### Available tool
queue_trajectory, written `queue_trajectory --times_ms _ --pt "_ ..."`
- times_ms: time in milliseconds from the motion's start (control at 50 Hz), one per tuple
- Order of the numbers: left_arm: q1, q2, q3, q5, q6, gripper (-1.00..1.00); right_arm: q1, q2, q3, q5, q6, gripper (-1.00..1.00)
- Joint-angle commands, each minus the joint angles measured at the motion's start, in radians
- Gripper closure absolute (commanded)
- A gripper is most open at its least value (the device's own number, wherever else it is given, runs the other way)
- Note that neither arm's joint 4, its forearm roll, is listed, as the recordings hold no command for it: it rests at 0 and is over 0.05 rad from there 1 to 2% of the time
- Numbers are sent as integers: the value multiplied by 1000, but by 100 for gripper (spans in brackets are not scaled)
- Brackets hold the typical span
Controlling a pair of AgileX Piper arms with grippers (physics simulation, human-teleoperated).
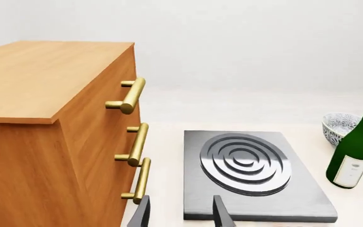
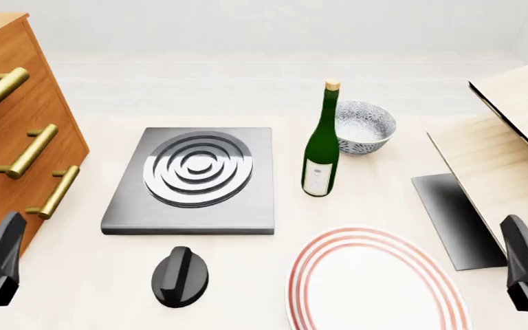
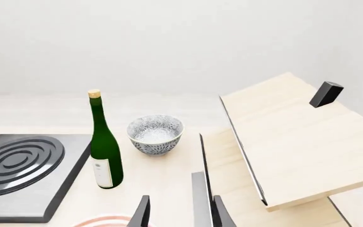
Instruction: Turn on the stove.
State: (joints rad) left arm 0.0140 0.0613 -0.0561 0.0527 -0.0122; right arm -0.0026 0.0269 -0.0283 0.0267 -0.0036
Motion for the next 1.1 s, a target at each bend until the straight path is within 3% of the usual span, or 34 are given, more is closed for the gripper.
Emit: queue_trajectory --times_ms 20,60,80,100,120,160,220,240,260,280,320,360,420,460,500,520,620,720,780,860,920,980,1100 --pt "-79 -21 48 -57 -2 -100 9 -25 17 -19 -20 -100" --pt "-83 -20 46 -57 -31 -100 10 -26 16 -16 -27 -100" --pt "-64 45 48 -93 -81 -100 11 -23 18 -9 -61 -100" --pt "-92 13 43 -79 -99 -100 16 -20 26 -11 -93 -100" --pt "-110 24 37 -76 -82 -100 21 -19 27 -10 -104 -100" --pt "-161 -15 13 -28 -65 -100 19 -19 23 -12 -81 -100" --pt "-145 -51 -36 36 -120 -100 20 -20 23 -15 -90 -100" --pt "-103 30 -37 12 -135 -100 22 -21 25 -15 -93 -100" --pt "-138 152 -44 -37 -195 -100 22 -22 25 -14 -94 -100" --pt "-133 225 -58 -56 -198 -100 21 -22 25 -14 -94 -100" --pt "-163 142 -132 45 -178 -100 19 -10 28 -19 -112 -100" --pt "-205 145 -185 99 -149 -100 20 1 28 -27 -117 -100" --pt "-286 195 -227 121 -132 -100 23 10 28 -35 -118 -100" --pt "-278 202 -235 125 -129 -100 22 14 28 -39 -118 -100" --pt "-256 212 -248 132 -191 -100 22 15 28 -39 -119 -100" --pt "-259 231 -251 126 -216 -100 19 11 28 -36 -118 -100" --pt "-285 340 -296 102 -137 -100 12 21 28 -44 -115 -100" --pt "-335 475 -283 41 -154 -100 15 20 28 -43 -117 -100" --pt "-390 572 -276 2 -200 -100 13 20 28 -43 -115 -100" --pt "-397 648 -283 -30 -169 -100 12 17 27 -40 -117 -100" --pt "-456 737 -285 -65 -171 -100 14 20 28 -41 -122 -100" --pt "-435 758 -297 -61 -187 -100 12 25 28 -44 -127 -100" --pt "-480 862 -277 -126 -218 -100 16 27 28 -38 -152 -100"
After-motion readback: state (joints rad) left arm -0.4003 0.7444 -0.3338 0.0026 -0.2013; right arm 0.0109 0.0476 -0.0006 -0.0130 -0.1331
